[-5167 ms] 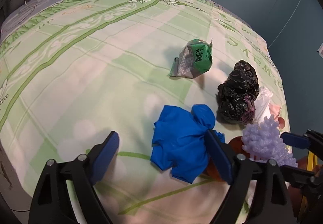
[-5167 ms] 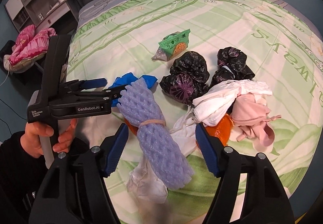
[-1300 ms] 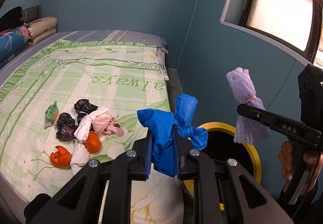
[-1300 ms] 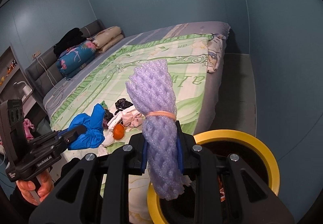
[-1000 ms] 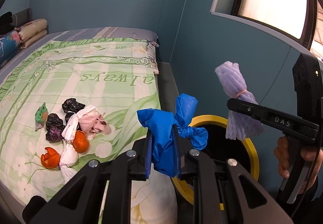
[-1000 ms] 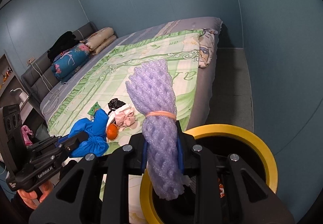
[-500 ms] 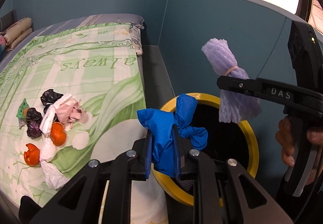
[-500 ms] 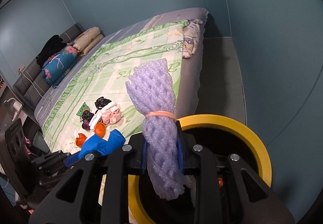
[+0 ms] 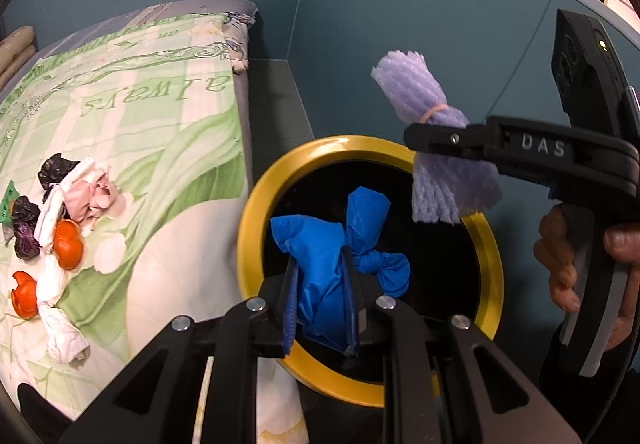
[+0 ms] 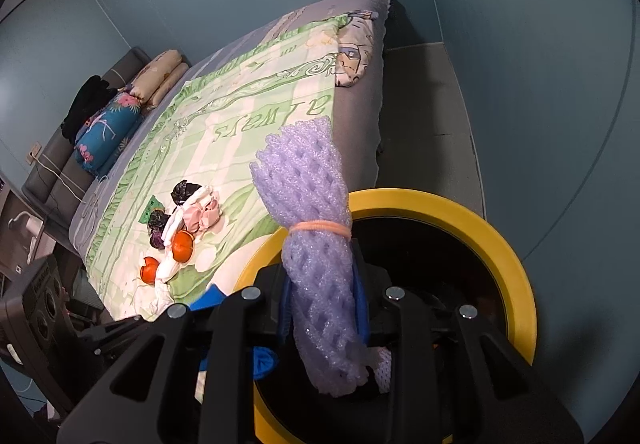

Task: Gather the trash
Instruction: 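Open both tools to drop the glove and foam net into the bin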

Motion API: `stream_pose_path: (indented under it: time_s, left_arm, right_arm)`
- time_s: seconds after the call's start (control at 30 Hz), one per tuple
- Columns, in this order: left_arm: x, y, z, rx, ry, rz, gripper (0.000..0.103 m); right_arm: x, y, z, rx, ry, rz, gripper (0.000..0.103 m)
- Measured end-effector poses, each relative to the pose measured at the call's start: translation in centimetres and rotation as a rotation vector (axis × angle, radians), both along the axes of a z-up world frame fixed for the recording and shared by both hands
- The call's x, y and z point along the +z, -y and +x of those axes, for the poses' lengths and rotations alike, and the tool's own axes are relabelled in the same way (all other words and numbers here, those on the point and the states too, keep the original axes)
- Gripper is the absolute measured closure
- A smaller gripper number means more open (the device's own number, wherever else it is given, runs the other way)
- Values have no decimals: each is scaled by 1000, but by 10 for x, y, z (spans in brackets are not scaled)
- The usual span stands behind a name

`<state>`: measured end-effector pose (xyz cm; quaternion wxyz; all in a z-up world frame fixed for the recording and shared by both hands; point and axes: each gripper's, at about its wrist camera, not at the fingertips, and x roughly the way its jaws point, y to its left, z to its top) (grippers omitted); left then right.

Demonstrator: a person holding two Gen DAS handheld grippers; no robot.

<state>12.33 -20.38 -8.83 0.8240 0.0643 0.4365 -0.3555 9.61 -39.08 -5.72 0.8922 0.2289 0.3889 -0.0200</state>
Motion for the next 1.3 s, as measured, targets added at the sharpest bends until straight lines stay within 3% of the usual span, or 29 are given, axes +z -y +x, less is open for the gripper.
stream_pose_path:
  time_s: [0.07, 0.2, 0.23, 0.3, 0.57, 0.93, 1.3]
  left_arm:
    - [-1, 1, -2, -8, -4, -6, 78]
    - [-1, 0, -7, -15, 6, 2, 69]
    - [0, -1, -7, -13, 10, 5, 68]
    - [3, -5, -9, 1, 12, -2, 53]
    - [27, -33, -1, 78, 88, -35, 31]
    - [59, -103, 20, 243, 174, -52, 21]
    - [59, -171, 41, 397, 179, -28, 21]
  right_arm:
    - [-1, 4, -1, -15, 5, 4, 75]
    - [1, 9, -6, -39, 22, 23, 59]
    - [2, 10, -7, -45, 25, 22, 59]
    - [4, 15, -8, -52, 34, 27, 58]
    - [22, 8, -15, -39, 138, 8, 49]
    - [44, -34, 8, 91, 157, -18, 35]
    - [57, -94, 37, 218, 163, -54, 31]
